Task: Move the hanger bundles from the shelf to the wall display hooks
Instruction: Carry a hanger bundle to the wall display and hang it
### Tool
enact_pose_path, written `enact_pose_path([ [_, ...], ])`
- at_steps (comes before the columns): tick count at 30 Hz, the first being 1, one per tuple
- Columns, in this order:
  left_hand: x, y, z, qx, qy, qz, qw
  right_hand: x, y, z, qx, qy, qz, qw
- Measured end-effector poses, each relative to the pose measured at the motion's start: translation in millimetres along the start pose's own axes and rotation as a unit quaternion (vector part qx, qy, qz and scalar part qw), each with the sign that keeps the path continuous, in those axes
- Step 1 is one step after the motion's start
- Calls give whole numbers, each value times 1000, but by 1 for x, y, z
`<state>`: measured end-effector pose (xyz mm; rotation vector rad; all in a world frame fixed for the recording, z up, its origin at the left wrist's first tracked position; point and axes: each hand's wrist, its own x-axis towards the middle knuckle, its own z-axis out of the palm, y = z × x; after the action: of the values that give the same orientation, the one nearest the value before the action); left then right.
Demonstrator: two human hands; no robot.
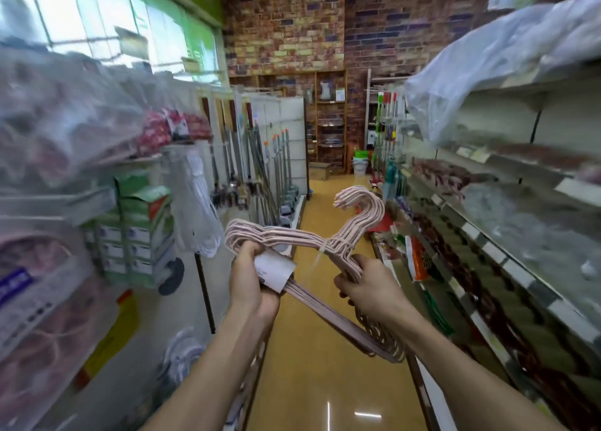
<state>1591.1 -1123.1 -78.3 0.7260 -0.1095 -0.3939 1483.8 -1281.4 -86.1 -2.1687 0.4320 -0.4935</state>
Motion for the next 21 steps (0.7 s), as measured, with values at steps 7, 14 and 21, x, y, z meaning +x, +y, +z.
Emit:
enact_pose_path([
  [7,-53,65,34,64,50,47,996,-14,-65,-21,-4,-7,-66,998],
  [14,-136,106,45,62,111,133,983,-53,-117,-33,17,-49,-145,988],
  [21,-236,138,48,37,159,244,956,-104,-165,-25,56,-97,-224,968],
])
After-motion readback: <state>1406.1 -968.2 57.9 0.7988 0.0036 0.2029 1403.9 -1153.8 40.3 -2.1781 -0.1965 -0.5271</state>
